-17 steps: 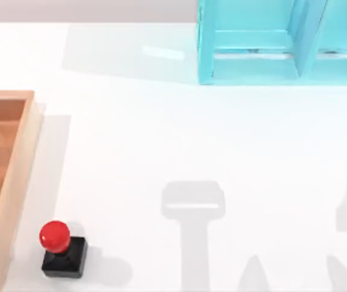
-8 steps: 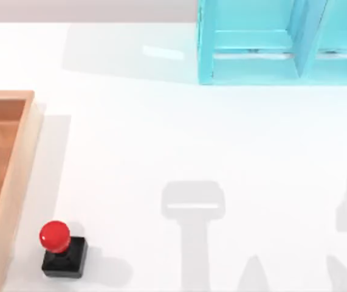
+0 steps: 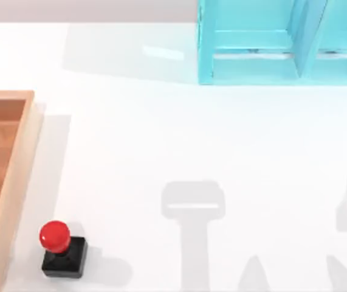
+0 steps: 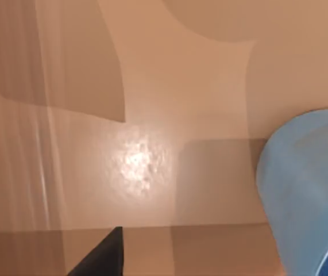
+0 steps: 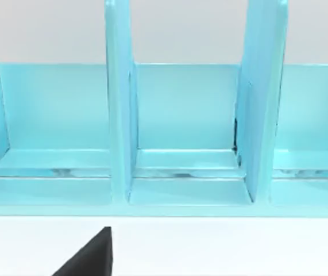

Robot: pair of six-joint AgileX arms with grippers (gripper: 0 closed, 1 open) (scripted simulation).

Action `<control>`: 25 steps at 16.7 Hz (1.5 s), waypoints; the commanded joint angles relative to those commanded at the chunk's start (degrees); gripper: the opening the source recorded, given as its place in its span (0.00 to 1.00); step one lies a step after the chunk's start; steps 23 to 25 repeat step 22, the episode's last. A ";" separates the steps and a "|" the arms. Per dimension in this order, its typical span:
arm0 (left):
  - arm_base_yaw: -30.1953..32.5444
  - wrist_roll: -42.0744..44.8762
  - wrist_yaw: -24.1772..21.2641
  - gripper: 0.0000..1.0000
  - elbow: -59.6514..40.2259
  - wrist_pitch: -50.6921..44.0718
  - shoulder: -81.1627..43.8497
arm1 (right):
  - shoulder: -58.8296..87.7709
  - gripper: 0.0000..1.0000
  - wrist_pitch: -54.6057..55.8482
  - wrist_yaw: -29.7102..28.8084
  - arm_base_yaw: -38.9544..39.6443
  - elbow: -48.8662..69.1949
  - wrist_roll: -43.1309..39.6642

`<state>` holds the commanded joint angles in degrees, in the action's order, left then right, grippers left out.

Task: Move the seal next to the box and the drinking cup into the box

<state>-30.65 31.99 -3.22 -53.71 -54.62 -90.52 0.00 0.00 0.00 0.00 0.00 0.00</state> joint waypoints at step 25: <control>0.23 -0.35 -0.01 1.00 -19.01 -23.38 4.43 | 0.00 1.00 0.00 0.00 0.00 0.00 0.00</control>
